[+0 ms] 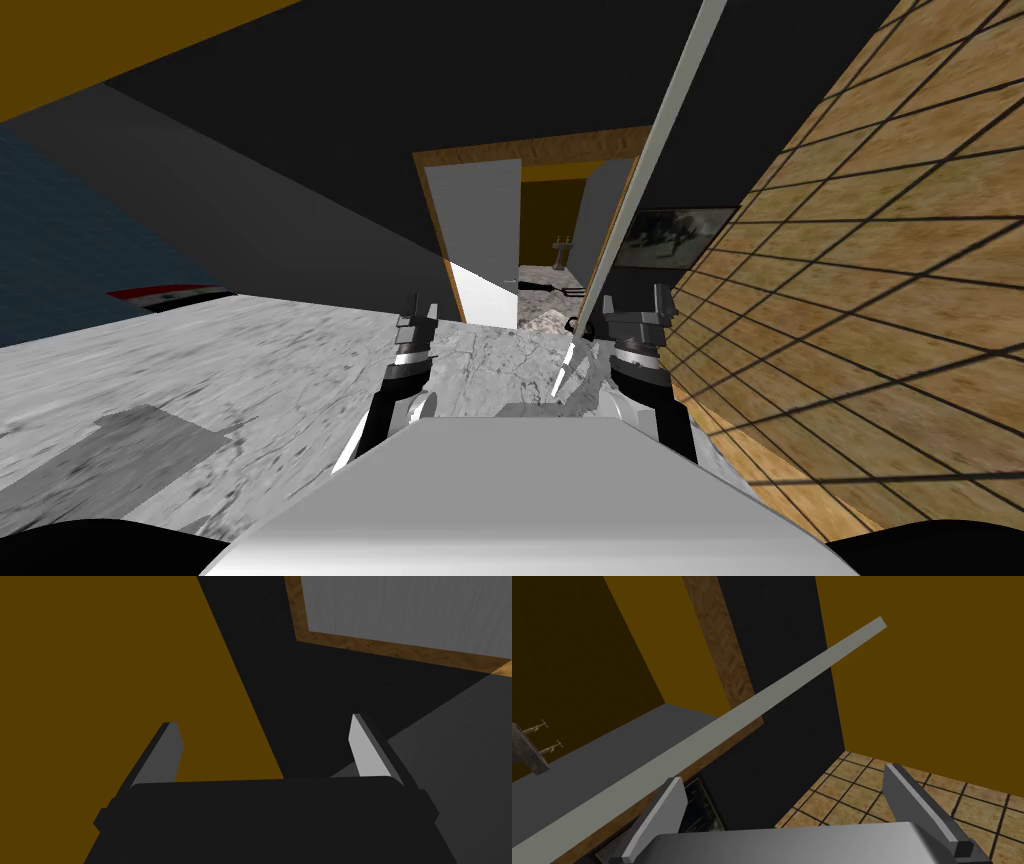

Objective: Pull the door open

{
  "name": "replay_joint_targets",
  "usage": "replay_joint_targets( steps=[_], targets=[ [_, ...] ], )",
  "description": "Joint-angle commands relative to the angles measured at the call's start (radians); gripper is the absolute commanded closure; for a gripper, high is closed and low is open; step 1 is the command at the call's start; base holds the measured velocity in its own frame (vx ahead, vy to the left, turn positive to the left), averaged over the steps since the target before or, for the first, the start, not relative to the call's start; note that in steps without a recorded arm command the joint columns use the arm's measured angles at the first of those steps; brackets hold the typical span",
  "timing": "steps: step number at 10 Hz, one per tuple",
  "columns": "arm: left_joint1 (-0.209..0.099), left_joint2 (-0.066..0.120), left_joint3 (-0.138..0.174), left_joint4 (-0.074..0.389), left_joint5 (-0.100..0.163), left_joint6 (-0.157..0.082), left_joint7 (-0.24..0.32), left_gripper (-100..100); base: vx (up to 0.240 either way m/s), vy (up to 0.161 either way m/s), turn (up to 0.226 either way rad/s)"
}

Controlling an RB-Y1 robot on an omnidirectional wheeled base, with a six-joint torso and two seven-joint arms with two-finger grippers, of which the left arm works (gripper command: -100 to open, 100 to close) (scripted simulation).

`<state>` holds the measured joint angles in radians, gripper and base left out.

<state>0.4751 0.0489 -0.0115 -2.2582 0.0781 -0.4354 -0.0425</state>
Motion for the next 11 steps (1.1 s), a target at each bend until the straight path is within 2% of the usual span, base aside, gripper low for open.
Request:
replay_joint_targets(
  steps=[1, 5, 11],
  targets=[
    [-0.012, 0.006, -0.003, 0.035, 0.005, -0.008, -0.005, -100, 0.021, 0.003, -0.036],
    [-0.037, 0.015, -0.010, 0.106, 0.016, -0.024, -0.014, -100, 0.171, 0.011, -0.032],
    [-0.086, 0.027, -0.023, 0.243, 0.036, -0.056, -0.032, -100, 0.116, 0.014, -0.036]
  ],
)
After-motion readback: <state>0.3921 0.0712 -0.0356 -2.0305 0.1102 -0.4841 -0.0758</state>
